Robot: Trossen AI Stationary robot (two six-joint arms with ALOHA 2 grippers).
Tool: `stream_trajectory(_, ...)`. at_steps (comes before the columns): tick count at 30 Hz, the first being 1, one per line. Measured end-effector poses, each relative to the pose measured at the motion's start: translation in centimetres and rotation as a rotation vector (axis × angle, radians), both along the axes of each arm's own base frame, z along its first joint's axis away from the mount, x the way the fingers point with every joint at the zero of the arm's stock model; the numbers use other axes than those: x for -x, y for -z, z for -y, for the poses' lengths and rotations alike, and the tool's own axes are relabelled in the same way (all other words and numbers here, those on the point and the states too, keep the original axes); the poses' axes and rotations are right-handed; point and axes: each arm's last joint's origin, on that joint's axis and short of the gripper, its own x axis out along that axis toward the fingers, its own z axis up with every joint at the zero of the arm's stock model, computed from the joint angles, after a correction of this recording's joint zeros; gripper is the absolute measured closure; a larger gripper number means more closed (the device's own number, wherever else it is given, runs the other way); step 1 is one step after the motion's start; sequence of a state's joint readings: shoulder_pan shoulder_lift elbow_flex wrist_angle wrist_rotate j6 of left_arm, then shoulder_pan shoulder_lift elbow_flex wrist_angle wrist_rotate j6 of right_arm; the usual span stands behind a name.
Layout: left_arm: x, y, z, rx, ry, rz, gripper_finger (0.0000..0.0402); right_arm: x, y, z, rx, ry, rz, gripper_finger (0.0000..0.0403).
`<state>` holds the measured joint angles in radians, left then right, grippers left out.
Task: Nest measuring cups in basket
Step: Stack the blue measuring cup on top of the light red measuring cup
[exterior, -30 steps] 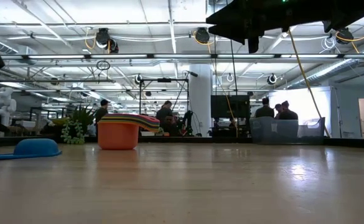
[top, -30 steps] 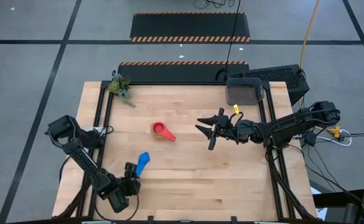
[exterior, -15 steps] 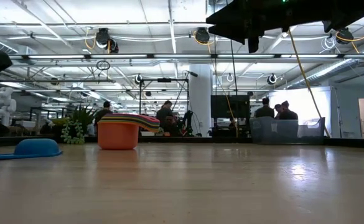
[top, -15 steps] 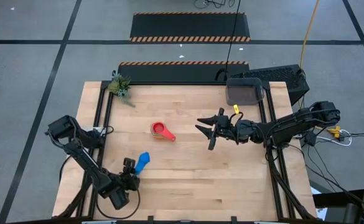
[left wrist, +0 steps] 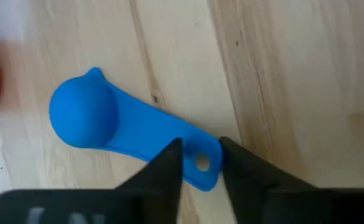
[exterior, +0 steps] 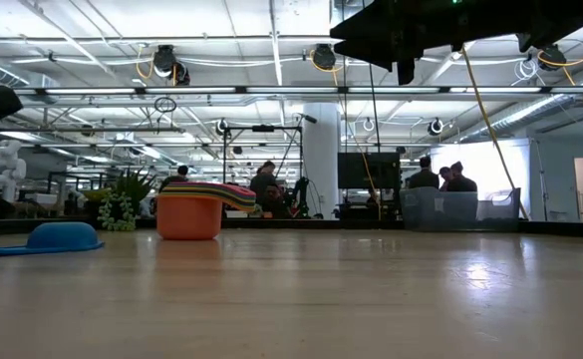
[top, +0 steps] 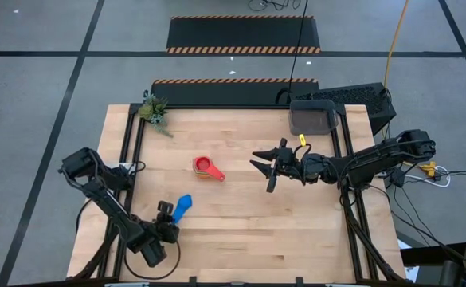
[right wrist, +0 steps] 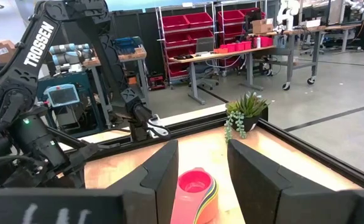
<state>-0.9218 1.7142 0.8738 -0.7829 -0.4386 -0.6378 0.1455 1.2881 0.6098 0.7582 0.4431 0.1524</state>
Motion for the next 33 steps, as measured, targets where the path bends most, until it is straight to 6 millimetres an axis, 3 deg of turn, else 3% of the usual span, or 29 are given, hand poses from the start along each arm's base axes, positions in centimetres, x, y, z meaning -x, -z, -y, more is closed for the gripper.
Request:
stream_trajectory(4,-0.3,0.1,-0.8,-0.055,0.007,-0.021,0.0380,0.0,0.0,0.0,-0.006,0.000,0.002,0.0270)
stream_trajectory(9,-1.1,-0.8,-1.4,-0.122,-0.023,-0.018,0.0387,0.0,-0.1,-0.1,-0.020,-0.036,0.017,0.0270)
stream_trajectory(16,-3.3,-7.3,-0.8,-0.321,-0.029,0.078,0.0395,0.0,-0.4,-0.5,-0.050,-0.070,0.050,0.0270)
stream_trajectory(23,-4.9,-14.2,0.3,-0.472,0.021,0.343,0.0396,0.0,-0.6,-1.2,-0.076,-0.097,0.094,0.0270)
stream_trajectory(29,-5.8,-17.6,0.7,-0.661,0.036,0.665,0.0396,-0.4,-0.6,-2.1,-0.093,-0.136,0.173,0.0270)
stream_trajectory(33,-6.2,-18.3,0.4,-0.751,-0.006,0.842,0.0396,-0.9,-0.7,-2.7,-0.129,-0.232,0.307,0.0270)
